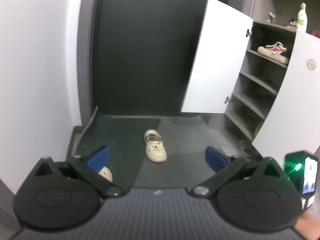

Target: Organize scattered shoes

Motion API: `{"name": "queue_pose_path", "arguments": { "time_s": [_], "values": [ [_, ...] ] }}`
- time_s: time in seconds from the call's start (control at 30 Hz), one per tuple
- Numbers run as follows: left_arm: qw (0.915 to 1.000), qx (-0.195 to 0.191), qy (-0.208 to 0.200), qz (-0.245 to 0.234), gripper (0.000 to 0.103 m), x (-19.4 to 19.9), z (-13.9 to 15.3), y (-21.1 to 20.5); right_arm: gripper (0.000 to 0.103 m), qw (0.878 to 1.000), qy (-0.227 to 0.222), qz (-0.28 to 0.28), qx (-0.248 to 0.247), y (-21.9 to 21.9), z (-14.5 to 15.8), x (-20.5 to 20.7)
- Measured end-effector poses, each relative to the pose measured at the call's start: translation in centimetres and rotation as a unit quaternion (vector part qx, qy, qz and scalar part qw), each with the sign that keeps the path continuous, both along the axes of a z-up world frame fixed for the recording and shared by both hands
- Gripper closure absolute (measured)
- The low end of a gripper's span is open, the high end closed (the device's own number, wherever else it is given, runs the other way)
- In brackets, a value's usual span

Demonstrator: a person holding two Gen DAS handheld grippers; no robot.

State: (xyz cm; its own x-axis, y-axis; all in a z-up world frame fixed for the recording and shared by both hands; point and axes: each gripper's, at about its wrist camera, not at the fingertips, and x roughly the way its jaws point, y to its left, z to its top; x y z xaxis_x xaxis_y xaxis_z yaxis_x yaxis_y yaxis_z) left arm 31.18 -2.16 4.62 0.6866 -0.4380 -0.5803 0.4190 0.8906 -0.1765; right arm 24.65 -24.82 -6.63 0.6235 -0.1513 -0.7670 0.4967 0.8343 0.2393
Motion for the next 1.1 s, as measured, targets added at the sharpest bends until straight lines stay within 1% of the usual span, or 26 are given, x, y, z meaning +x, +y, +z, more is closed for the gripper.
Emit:
{"name": "queue_pose_path", "arguments": {
  "time_s": [0.07,0.1,0.13,0.17,0.2,0.23,0.3,0.4,0.47,0.53,0.63,0.7,0.77,0.87,0.93,1.0,1.03,1.1],
  "values": [
    [0.9999,0.009,0.009,0.006,0.0,0.2,-0.8,0.5,0.0,1.0,-0.028,-0.011,0.005,-0.5,-0.1,-0.7],
    [0.9998,0.015,0.01,0.007,0.0,0.4,-1.2,0.6,0.0,0.999,-0.038,-0.026,0.015,-0.8,-0.5,-1.0],
    [0.9997,0.021,0.012,0.007,0.0,0.5,-1.5,0.8,0.0,0.997,-0.052,-0.042,0.04,-1.2,-0.7,-1.3],
    [0.9995,0.027,0.015,0.008,0.0,0.7,-2.0,1.2,0.0,0.992,-0.074,-0.057,0.085,-1.7,-0.5,-1.3],
    [0.9992,0.034,0.017,0.011,0.0,1.0,-2.6,1.7,0.0,0.984,-0.107,-0.072,0.126,-2.1,-0.1,-1.6],
    [0.9989,0.04,0.02,0.014,0.0,1.1,-3.1,2.0,0.0,0.975,-0.146,-0.08,0.148,-2.1,0.7,-2.0],
    [0.9983,0.05,0.025,0.019,0.0,1.5,-3.9,2.6,0.0,0.964,-0.193,-0.087,0.159,-1.6,2.3,-2.1],
    [0.9974,0.059,0.032,0.026,0.0,2.1,-5.1,3.5,0.0,0.959,-0.227,-0.084,0.146,-0.1,4.0,-2.4],
    [0.9979,0.054,0.031,0.016,0.0,2.0,-5.6,4.1,0.0,0.958,-0.228,-0.071,0.16,0.4,4.1,-1.9],
    [0.9982,0.043,0.039,-0.01,0.0,1.1,-6.4,5.0,0.0,0.957,-0.226,-0.058,0.173,0.7,4.1,-1.2],
    [0.9972,0.035,0.061,-0.027,0.0,0.0,-7.7,6.2,0.0,0.963,-0.21,-0.063,0.159,0.2,3.9,-0.2],
    [0.997,0.038,0.061,-0.029,0.0,-0.6,-8.5,6.8,0.0,0.962,-0.2,-0.077,0.171,-0.2,3.4,0.6],
    [0.9967,0.048,0.062,-0.021,0.0,-0.8,-9.3,7.4,0.0,0.959,-0.199,-0.086,0.184,0.1,3.1,1.3],
    [0.9951,0.066,0.074,-0.005,0.0,-0.7,-10.3,8.3,0.0,0.961,-0.192,-0.091,0.175,1.1,2.8,1.9],
    [0.9928,0.078,0.091,0.008,0.0,0.4,-10.7,8.6,0.0,0.96,-0.194,-0.091,0.182,1.5,2.7,2.2],
    [0.9916,0.084,0.097,0.016,0.0,1.9,-10.8,8.5,0.0,0.956,-0.207,-0.086,0.188,1.5,3.0,2.3],
    [0.991,0.09,0.097,0.02,0.0,2.8,-10.8,8.2,0.0,0.958,-0.211,-0.075,0.178,1.4,3.5,2.5],
    [0.9876,0.121,0.098,0.017,0.0,5.0,-11.3,6.9,0.0,0.966,-0.213,-0.041,0.143,1.0,4.5,2.6]
  ]
}}
